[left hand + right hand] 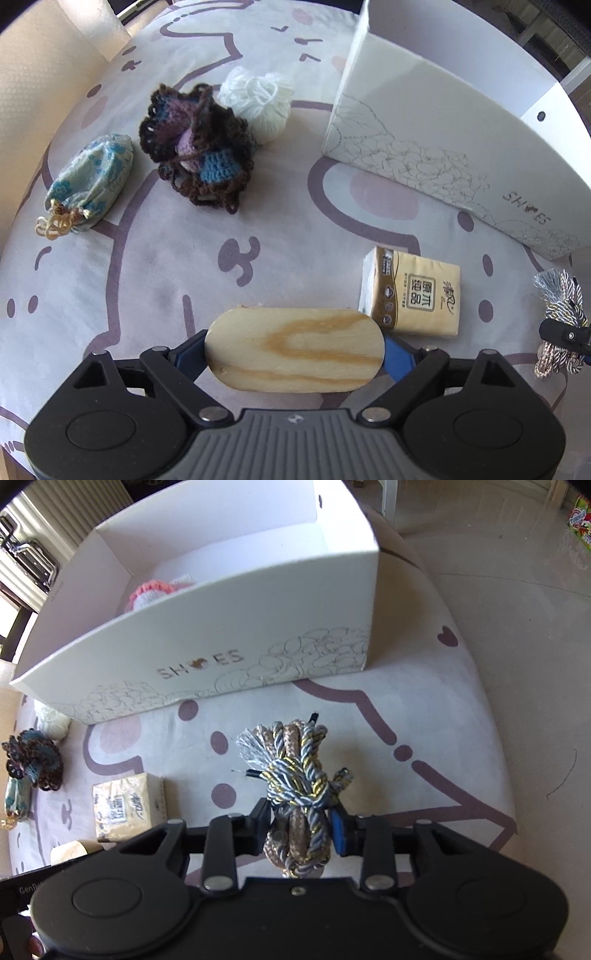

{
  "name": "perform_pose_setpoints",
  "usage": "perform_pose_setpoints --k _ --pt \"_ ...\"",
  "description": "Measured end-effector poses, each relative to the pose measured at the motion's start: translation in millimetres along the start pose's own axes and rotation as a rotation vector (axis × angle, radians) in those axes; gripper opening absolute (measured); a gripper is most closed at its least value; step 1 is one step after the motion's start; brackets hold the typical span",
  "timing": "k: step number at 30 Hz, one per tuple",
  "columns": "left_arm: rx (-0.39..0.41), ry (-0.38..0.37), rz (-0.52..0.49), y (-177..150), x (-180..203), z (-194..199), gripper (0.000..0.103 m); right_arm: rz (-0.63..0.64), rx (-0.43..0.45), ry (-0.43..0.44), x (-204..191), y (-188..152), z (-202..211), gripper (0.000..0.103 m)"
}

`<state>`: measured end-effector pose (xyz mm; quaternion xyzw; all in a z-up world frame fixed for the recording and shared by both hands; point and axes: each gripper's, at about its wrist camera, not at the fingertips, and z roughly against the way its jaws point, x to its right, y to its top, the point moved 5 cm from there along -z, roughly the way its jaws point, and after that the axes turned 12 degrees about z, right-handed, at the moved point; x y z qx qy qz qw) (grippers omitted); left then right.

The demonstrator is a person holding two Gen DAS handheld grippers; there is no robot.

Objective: Organize objects
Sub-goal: 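Lift the wooden block and rope in both tools over the white box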

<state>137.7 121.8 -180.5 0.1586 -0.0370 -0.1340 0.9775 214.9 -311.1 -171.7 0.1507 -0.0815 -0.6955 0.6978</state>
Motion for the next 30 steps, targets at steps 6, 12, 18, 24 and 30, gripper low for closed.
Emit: perform_pose_setpoints --k 6,12,18,24,30 --pt "0.123 -0.032 -0.025 22.2 12.6 32.2 0.093 -0.025 0.096 0.032 -6.2 13.9 32.4 0.034" --pt "0.286 -0.063 -0.096 47.0 24.7 66.4 0.093 -0.002 0.181 0.028 -17.8 23.1 62.7 0.034" --pt "0.421 -0.09 -0.176 57.3 33.4 102.9 0.093 0.017 0.291 0.021 -29.1 29.2 96.5 0.034" --pt "0.517 -0.11 -0.258 57.7 43.0 128.5 0.093 0.036 0.378 0.006 -39.8 31.4 123.1 0.035" --pt "0.576 -0.13 -0.301 55.5 51.7 147.7 0.093 0.087 0.446 -0.032 -51.5 31.4 143.8 0.035"
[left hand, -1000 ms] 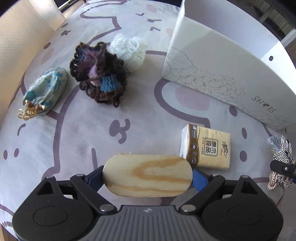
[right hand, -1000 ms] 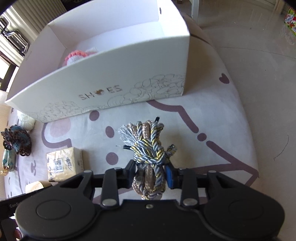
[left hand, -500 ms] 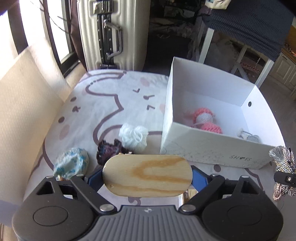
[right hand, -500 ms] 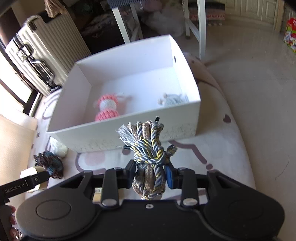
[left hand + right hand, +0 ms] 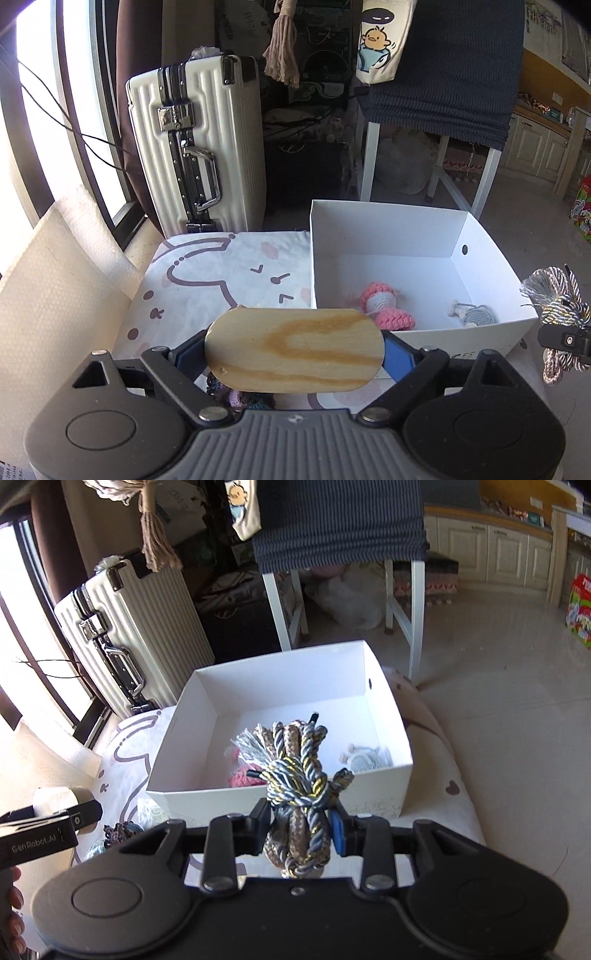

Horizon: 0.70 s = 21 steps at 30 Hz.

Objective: Organize objects
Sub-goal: 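Lift the wooden block and rope in both tools over the white box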

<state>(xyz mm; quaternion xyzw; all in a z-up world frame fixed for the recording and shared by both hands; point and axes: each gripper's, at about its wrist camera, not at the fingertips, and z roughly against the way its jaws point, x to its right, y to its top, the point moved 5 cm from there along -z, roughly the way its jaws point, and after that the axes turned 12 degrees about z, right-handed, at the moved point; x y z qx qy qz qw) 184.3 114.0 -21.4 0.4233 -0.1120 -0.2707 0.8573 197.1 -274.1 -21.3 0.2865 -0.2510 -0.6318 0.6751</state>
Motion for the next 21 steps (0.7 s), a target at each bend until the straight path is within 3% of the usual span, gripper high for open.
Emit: perform_pose_setpoints --k 11,21 --pt "0.055 -0.021 -0.053 6.6 8.5 14.4 0.093 0.083 0.09 -0.017 -16.5 10.6 26.9 0.035" --pt "0.052 -0.043 -0.081 6.5 18.4 13.9 0.093 0.081 0.104 -0.024 -14.1 12.4 28.5 0.035"
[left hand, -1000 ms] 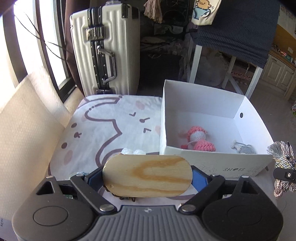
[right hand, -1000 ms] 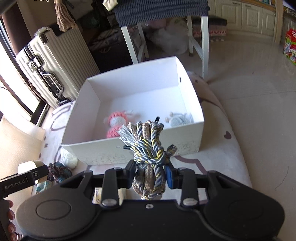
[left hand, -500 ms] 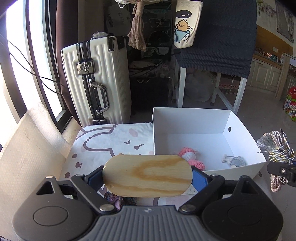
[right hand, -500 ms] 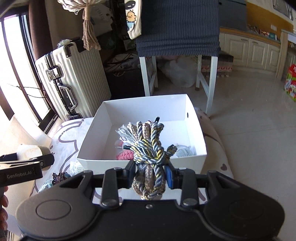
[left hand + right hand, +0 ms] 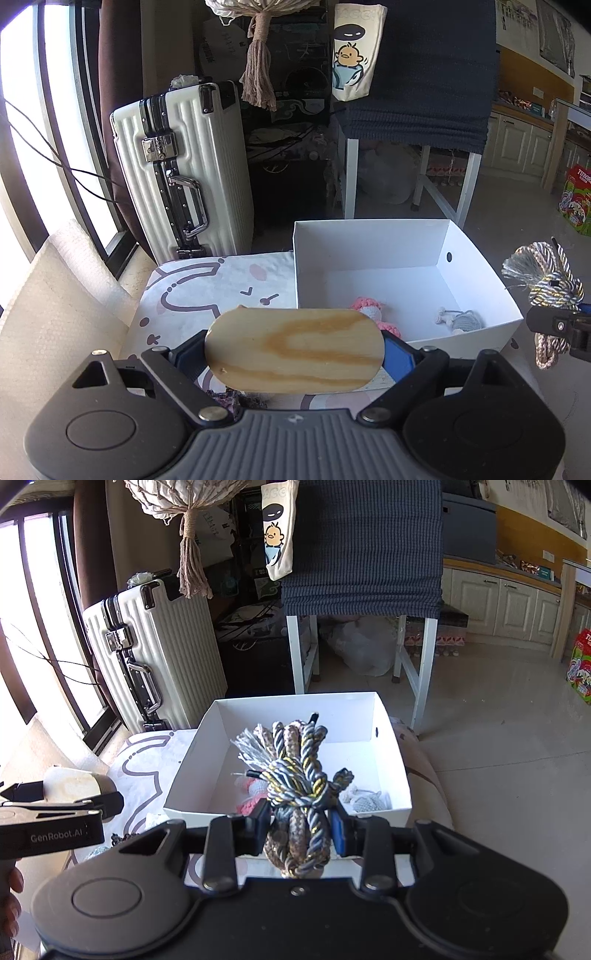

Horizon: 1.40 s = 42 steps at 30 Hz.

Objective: Organize objects
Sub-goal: 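Lift the wooden block and rope in both tools over the white box, then open both tools to drop the wooden block and rope into the box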

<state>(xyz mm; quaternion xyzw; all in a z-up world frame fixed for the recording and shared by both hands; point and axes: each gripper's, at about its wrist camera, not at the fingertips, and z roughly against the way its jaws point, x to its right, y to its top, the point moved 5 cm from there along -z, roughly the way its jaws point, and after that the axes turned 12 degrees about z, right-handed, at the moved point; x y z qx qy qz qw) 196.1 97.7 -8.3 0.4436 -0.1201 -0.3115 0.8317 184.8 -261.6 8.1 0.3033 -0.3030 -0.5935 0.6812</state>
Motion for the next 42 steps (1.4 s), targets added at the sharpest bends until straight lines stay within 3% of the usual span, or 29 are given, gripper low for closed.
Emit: perform_pose_setpoints --k 13,27,34,42 --pt "-0.049 -0.068 -0.025 24.1 32.3 -22.6 0.093 -0.028 0.01 0.015 19.4 29.5 -23.1 0.034" --pt "-0.032 -0.083 -0.037 85.2 63.9 -101.5 0.093 -0.112 -0.025 0.0 64.9 60.4 -103.1 0.034" --pt "-0.078 -0.114 -0.046 101.5 82.6 -152.1 0.093 -0.178 -0.097 0.065 64.4 52.6 -155.6 0.034" --pt "-0.163 -0.126 -0.082 99.7 100.2 -202.0 0.093 -0.222 -0.249 0.117 55.4 28.7 -213.3 0.034"
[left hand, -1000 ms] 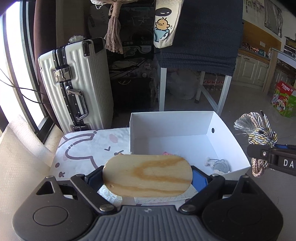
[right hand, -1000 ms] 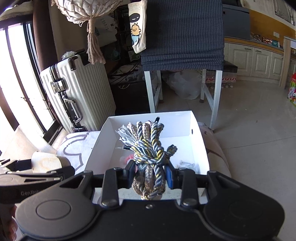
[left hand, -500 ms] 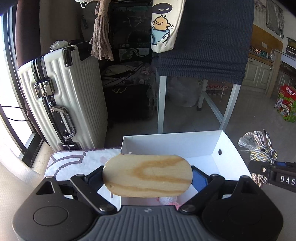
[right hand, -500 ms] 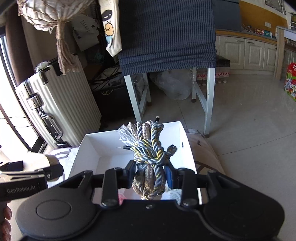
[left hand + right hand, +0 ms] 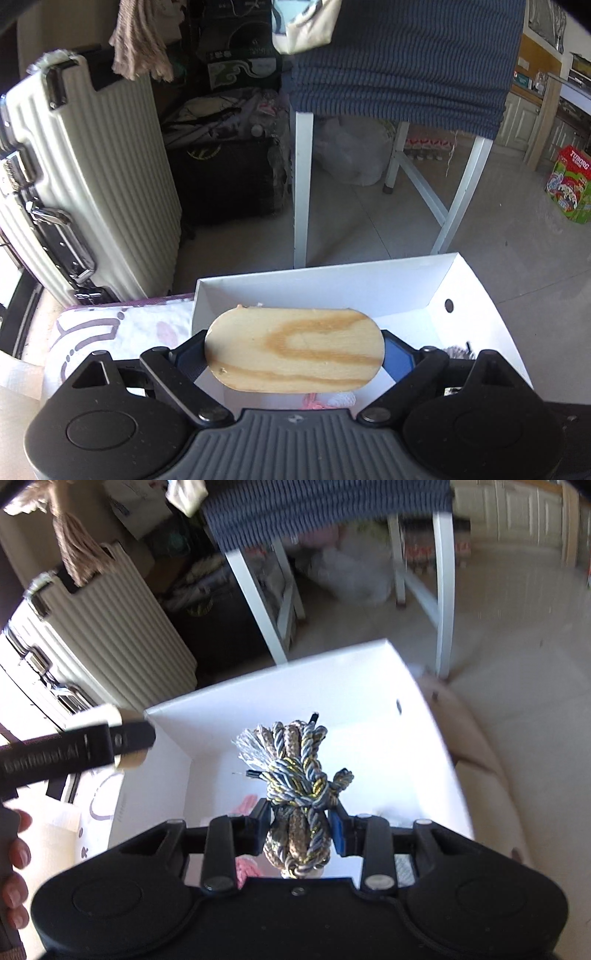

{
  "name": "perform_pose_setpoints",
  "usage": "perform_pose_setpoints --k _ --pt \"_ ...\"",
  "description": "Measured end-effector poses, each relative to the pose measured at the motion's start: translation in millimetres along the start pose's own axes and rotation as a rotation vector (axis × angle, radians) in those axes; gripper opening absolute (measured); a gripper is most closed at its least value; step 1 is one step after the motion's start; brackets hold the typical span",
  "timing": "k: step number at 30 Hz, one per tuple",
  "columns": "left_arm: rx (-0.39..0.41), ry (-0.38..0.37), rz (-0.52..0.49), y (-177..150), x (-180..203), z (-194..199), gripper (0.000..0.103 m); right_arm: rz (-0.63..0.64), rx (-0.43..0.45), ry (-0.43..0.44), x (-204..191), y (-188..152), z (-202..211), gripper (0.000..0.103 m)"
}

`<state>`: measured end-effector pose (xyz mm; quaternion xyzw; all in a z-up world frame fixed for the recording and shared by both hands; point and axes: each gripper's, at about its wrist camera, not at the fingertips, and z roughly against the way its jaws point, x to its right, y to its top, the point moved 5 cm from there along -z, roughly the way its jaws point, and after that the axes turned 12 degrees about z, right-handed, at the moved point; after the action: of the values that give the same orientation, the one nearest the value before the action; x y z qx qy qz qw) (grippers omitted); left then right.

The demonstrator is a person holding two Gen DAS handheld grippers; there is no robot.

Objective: Organize objects
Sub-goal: 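Open both tools to drop the wooden block and rope into the box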

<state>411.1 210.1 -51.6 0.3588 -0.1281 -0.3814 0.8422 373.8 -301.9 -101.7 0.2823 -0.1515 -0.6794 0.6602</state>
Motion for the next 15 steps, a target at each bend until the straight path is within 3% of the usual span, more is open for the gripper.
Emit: perform_pose_setpoints --k 6,12,15 --pt "-0.089 -0.035 -0.019 -11.4 12.6 -34.9 0.093 -0.034 -0.136 0.029 7.5 -25.3 -35.5 0.035" --pt "-0.142 -0.046 -0.024 -20.1 33.5 -61.7 0.093 -0.054 -0.174 0.065 7.5 -35.9 -47.1 0.035" --pt "-0.154 -0.044 -0.033 -22.2 43.4 -69.6 0.093 -0.067 -0.179 0.072 8.3 -39.5 -47.4 0.042"
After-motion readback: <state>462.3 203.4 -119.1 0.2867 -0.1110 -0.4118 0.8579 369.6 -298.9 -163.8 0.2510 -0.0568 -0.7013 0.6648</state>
